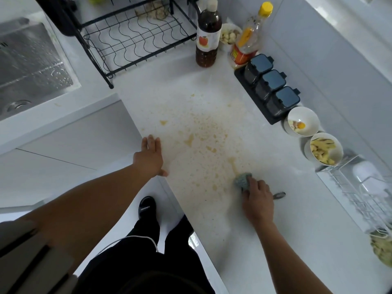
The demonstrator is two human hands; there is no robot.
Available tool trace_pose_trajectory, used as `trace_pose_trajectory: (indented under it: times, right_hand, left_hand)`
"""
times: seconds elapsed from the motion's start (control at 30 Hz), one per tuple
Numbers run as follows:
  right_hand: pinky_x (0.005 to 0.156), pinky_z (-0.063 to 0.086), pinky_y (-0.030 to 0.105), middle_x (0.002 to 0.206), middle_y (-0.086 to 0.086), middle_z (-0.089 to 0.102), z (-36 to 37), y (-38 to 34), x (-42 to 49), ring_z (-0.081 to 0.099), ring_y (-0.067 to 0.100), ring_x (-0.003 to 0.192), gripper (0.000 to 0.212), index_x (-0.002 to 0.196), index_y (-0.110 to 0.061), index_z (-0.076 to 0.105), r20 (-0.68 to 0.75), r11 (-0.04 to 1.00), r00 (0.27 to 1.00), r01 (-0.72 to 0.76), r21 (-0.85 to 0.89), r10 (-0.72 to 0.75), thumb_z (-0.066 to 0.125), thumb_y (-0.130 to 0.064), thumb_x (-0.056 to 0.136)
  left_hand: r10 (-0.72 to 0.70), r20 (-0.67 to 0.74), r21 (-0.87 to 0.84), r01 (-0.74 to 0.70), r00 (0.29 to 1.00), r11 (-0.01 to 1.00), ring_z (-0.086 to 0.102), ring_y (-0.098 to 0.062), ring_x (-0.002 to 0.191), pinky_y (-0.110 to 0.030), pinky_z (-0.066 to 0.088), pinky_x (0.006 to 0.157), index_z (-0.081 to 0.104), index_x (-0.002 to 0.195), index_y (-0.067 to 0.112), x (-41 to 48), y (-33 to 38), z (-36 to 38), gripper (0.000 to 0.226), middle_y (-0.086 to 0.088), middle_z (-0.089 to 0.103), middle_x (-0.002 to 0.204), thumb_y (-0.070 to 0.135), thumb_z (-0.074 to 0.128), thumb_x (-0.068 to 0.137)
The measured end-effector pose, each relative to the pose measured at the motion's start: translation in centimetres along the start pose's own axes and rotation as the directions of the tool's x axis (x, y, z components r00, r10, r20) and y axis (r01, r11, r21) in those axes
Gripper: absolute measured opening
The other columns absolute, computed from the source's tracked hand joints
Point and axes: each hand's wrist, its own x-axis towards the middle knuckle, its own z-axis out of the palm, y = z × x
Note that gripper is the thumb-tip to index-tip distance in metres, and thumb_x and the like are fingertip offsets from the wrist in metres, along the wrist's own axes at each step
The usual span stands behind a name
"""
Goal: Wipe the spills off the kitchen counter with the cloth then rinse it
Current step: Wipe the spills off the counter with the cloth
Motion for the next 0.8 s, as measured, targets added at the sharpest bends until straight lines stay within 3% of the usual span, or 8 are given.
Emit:
trace_pose_trajectory:
  times: [0.07, 0.2, 0.33, 0.47, 0.6, 0.63, 0.73, 0.8]
  right_hand:
    - [0.072, 0.048, 0.047, 0.101, 0.023, 0.058, 0.3, -0.8, -0.3, 0.054, 0.041, 0.089, 0.044, 0.128, -0.001, 0.058, -0.057, 0.982, 0.98, -0.187, 0.037, 0.189, 0.066, -0.01, 0.085]
    - [0.07, 0.049, 0.043, 0.1, 0.016, 0.058, 1.0, -1.3, -1.3, 0.055, 0.038, 0.088, 0.044, 0.126, -0.005, 0.06, 0.022, 0.988, 0.988, 0.154, -0.032, -0.154, 0.069, -0.015, 0.084]
    - [0.068, 0.048, 0.044, 0.097, 0.021, 0.058, 1.0, -1.2, -1.2, 0.054, 0.039, 0.083, 0.04, 0.125, -0.002, 0.058, -0.077, 0.991, 0.988, -0.133, 0.024, 0.135, 0.062, -0.014, 0.086]
    - [0.069, 0.047, 0.04, 0.097, 0.012, 0.056, 1.3, -1.5, -1.9, 0.054, 0.034, 0.084, 0.044, 0.125, -0.007, 0.058, 0.028, 0.968, 0.969, 0.245, -0.056, -0.244, 0.069, -0.018, 0.084]
    - [0.069, 0.047, 0.042, 0.096, 0.018, 0.057, 1.3, -1.9, -2.1, 0.053, 0.036, 0.084, 0.039, 0.122, -0.003, 0.059, -0.072, 0.993, 0.991, -0.109, 0.032, 0.111, 0.066, -0.012, 0.085]
    - [0.069, 0.047, 0.042, 0.096, 0.018, 0.057, 1.6, -2.5, -2.4, 0.053, 0.036, 0.083, 0.038, 0.122, -0.003, 0.059, -0.068, 0.998, 0.995, -0.069, 0.013, 0.07, 0.065, -0.013, 0.085]
    - [0.069, 0.046, 0.039, 0.096, 0.012, 0.056, 1.8, -3.0, -3.0, 0.052, 0.033, 0.084, 0.044, 0.125, -0.007, 0.058, 0.031, 0.966, 0.967, 0.255, -0.031, -0.254, 0.067, -0.02, 0.084]
    - [0.068, 0.047, 0.039, 0.096, 0.011, 0.056, 1.6, -2.7, -2.8, 0.053, 0.033, 0.084, 0.045, 0.126, -0.009, 0.059, 0.02, 0.991, 0.991, 0.132, 0.0, -0.131, 0.069, -0.02, 0.084]
  left_hand:
    - [-0.001, 0.005, -0.006, 0.001, 1.0, 1.0, -0.02, -0.037, 0.151, -0.053, 0.038, 0.112, -0.025, 0.153, 0.002, -0.1, -0.1, 0.0, 0.128, -0.02, -0.029, 0.161, 0.064, 0.064, 0.085]
    - [0.001, 0.005, -0.002, -0.001, 1.0, 1.0, -0.02, -0.037, 0.151, -0.053, 0.039, 0.111, -0.025, 0.152, 0.002, 0.1, 0.0, 0.0, 0.128, -0.02, -0.03, 0.16, 0.063, 0.065, 0.085]
    - [-0.004, -0.005, 0.0, 0.004, 1.0, 1.0, -0.02, -0.037, 0.151, -0.052, 0.04, 0.109, -0.025, 0.153, 0.003, 0.1, -0.1, 0.2, 0.128, -0.02, -0.029, 0.161, 0.064, 0.064, 0.085]
    - [0.003, -0.012, 0.006, -0.003, 1.0, 1.0, -0.02, -0.037, 0.151, -0.052, 0.04, 0.109, -0.025, 0.152, 0.002, 0.2, -0.1, 0.3, 0.128, -0.02, -0.03, 0.16, 0.064, 0.064, 0.085]
    - [0.01, -0.012, 0.011, -0.01, 1.0, 1.0, -0.021, -0.038, 0.15, -0.052, 0.041, 0.108, -0.025, 0.152, 0.002, 0.3, -0.2, 0.4, 0.127, -0.021, -0.03, 0.16, 0.064, 0.063, 0.086]
    - [0.01, -0.009, 0.011, -0.01, 1.0, 1.0, -0.021, -0.038, 0.15, -0.052, 0.041, 0.108, -0.025, 0.152, 0.001, 0.3, -0.2, 0.4, 0.127, -0.021, -0.031, 0.16, 0.064, 0.062, 0.086]
    - [0.007, -0.003, 0.021, -0.007, 1.0, 1.0, -0.022, -0.039, 0.15, -0.051, 0.041, 0.109, -0.026, 0.151, 0.001, 0.3, -0.2, 0.3, 0.127, -0.021, -0.031, 0.159, 0.064, 0.062, 0.086]
    - [0.012, -0.003, 0.017, -0.012, 1.0, 1.0, -0.021, -0.039, 0.15, -0.051, 0.04, 0.109, -0.026, 0.151, 0.001, 0.5, -0.2, 0.3, 0.128, -0.021, -0.031, 0.159, 0.064, 0.063, 0.085]
